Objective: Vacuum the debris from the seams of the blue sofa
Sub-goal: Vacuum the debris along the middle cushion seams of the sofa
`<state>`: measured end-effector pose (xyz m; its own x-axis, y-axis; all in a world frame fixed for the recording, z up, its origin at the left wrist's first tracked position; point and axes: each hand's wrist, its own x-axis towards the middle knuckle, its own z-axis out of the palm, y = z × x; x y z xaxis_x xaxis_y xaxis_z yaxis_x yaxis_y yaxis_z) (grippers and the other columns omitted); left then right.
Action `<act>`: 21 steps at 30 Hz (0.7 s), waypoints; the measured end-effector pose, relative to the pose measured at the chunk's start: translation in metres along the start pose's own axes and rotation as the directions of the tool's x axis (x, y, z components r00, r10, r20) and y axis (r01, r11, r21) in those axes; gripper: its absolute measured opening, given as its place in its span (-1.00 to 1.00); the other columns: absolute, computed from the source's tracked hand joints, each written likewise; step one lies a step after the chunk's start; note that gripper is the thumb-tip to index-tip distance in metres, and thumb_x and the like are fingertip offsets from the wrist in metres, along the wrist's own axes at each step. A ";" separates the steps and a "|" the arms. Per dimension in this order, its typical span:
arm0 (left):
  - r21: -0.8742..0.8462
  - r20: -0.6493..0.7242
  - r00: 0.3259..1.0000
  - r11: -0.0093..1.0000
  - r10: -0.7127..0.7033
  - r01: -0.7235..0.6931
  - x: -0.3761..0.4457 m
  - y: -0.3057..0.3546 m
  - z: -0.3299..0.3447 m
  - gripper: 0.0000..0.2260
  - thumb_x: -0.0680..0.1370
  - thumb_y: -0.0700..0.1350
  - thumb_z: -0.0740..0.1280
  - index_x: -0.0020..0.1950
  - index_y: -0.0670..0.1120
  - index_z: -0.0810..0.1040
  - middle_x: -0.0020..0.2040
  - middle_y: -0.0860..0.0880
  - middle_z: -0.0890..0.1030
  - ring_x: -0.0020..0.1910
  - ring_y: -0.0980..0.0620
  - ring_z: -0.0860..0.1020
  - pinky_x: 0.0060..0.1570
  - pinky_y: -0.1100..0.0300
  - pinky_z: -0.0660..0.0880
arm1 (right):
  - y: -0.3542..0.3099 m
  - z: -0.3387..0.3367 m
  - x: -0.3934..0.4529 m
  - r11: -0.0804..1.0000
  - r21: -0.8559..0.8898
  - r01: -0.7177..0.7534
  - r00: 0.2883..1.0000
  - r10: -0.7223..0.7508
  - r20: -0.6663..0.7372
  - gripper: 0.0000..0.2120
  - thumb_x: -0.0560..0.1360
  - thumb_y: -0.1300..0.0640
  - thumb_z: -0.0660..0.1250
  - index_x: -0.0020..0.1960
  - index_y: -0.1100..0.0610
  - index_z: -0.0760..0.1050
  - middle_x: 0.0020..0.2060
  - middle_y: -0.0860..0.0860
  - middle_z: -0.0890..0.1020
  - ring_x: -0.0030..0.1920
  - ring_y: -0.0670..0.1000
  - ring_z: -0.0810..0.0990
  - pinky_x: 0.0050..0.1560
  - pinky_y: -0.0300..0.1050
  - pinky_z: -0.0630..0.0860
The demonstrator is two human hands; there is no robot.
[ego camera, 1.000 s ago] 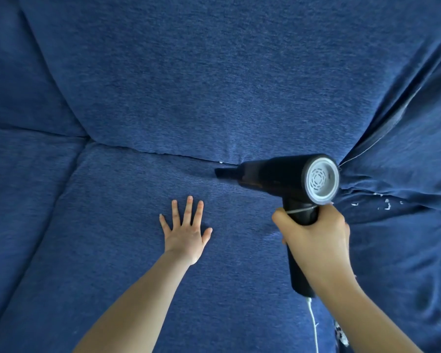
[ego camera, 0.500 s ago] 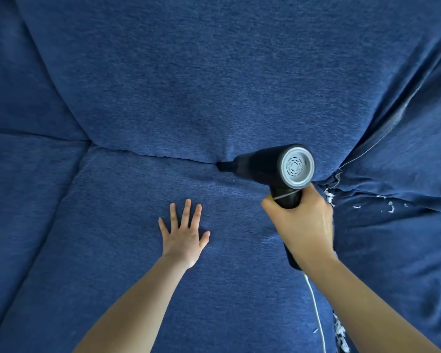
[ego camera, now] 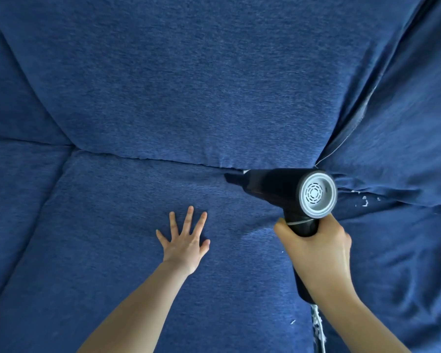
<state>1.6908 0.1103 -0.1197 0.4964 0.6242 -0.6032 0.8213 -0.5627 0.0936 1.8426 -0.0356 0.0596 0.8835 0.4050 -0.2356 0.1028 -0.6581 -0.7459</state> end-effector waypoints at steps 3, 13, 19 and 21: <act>0.000 -0.002 1.000 1.000 -0.007 0.007 -0.003 0.003 0.001 -0.38 0.63 0.25 -0.03 0.49 0.22 -0.41 0.51 0.07 -0.46 0.48 -0.25 -0.40 0.39 -0.44 -0.07 | 0.010 -0.013 0.005 1.000 -0.001 -0.022 1.000 0.022 -0.017 -0.80 0.35 0.04 0.45 -0.25 0.11 0.47 -0.43 0.03 0.61 -0.30 0.06 0.57 -0.29 -0.07 0.45; 0.018 -0.043 0.998 0.998 0.054 -0.054 0.001 0.039 0.003 -0.40 0.63 0.23 -0.03 0.52 0.22 -0.36 0.53 0.09 -0.42 0.50 -0.24 -0.38 0.39 -0.44 -0.07 | 0.024 -0.035 0.026 0.999 0.033 0.000 0.997 0.002 -0.082 -0.80 0.36 0.05 0.44 -0.22 0.10 0.45 -0.39 -0.01 0.57 -0.27 -0.04 0.52 -0.28 -0.08 0.39; -0.008 -0.002 0.998 0.998 0.057 -0.057 0.013 0.061 0.000 -0.40 0.61 0.27 0.00 0.50 0.31 -0.34 0.51 0.09 -0.45 0.47 -0.27 -0.41 0.32 -0.52 -0.10 | 0.031 -0.022 0.044 0.999 0.015 -0.035 0.997 0.036 -0.070 -0.79 0.35 0.00 0.44 -0.20 0.07 0.45 -0.34 0.01 0.60 -0.15 0.14 0.57 -0.07 0.02 0.51; 0.005 -0.001 0.998 0.998 0.063 -0.063 0.013 0.059 0.000 -0.40 0.61 0.29 -0.01 0.50 0.31 -0.33 0.51 0.09 -0.44 0.48 -0.27 -0.41 0.32 -0.53 -0.08 | 0.027 -0.022 0.045 0.999 0.011 -0.036 0.997 0.037 -0.071 -0.78 0.34 0.00 0.44 -0.21 0.06 0.44 -0.33 0.00 0.59 -0.14 0.15 0.57 -0.07 0.01 0.50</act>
<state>1.7457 0.0850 -0.1221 0.5476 0.5881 -0.5952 0.7869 -0.6038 0.1274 1.8957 -0.0492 0.0424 0.9170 0.3341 -0.2180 0.0658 -0.6657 -0.7433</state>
